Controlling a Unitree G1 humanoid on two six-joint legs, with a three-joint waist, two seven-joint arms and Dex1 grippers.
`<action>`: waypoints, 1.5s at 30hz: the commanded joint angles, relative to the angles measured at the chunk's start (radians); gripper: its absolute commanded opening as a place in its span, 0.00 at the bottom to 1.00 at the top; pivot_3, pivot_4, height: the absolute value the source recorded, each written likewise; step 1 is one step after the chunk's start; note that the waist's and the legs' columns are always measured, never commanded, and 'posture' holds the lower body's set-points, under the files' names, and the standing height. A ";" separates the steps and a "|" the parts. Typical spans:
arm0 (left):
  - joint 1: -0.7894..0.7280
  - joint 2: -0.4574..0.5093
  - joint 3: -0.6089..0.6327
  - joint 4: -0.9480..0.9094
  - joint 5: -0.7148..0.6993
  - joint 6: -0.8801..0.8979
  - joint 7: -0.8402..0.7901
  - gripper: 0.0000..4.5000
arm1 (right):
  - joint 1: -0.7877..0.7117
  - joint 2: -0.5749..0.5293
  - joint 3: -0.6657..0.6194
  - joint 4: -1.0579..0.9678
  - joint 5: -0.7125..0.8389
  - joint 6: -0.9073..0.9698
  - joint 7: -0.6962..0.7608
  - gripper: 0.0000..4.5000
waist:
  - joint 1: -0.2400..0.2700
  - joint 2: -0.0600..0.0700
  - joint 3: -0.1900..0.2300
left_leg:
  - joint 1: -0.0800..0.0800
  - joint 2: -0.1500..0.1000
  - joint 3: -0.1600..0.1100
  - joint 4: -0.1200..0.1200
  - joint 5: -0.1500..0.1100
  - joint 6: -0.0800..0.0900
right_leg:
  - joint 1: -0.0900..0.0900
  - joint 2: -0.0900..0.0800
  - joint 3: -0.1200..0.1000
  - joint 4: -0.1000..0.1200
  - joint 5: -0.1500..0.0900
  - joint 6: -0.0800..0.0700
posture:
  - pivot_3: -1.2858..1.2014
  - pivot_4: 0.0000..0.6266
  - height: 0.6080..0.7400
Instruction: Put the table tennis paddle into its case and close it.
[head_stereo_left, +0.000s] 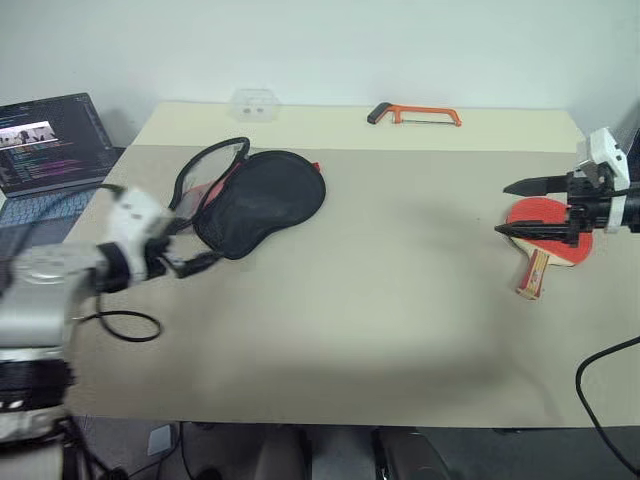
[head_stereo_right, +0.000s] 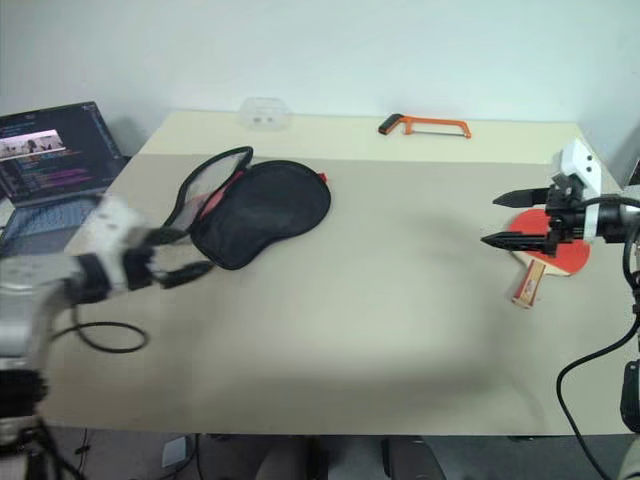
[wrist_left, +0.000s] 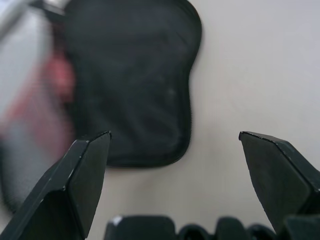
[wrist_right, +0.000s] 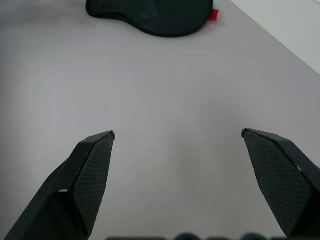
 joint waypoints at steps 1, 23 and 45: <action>-0.120 -0.056 -0.075 0.099 0.085 -0.083 0.046 1.00 | -0.007 0.009 -0.026 -0.047 0.024 0.013 -0.016 1.00 | 0.004 0.000 0.000 | 0.000 0.000 0.000 0.000 0.000 0.000 | 0.000 0.000 0.000 0.000 0.000 0.000 | 0.52 0.24 1.00; -0.310 -0.283 -0.220 0.468 0.213 -0.107 0.056 0.64 | 0.070 0.009 -0.054 -0.154 0.046 0.047 -0.096 1.00 | 0.037 0.004 -0.003 | 0.002 -0.001 -0.004 0.010 0.000 0.001 | 0.010 0.000 -0.006 0.001 0.000 0.001 | 0.52 0.24 1.00; -0.447 -0.545 -0.125 0.124 0.063 0.226 0.237 0.00 | 0.059 0.026 -0.025 -0.162 0.046 0.033 -0.110 1.00 | 0.033 0.003 -0.002 | -0.001 -0.002 -0.007 0.012 0.000 0.000 | 0.010 0.001 -0.006 -0.001 0.002 0.004 | 0.52 0.24 1.00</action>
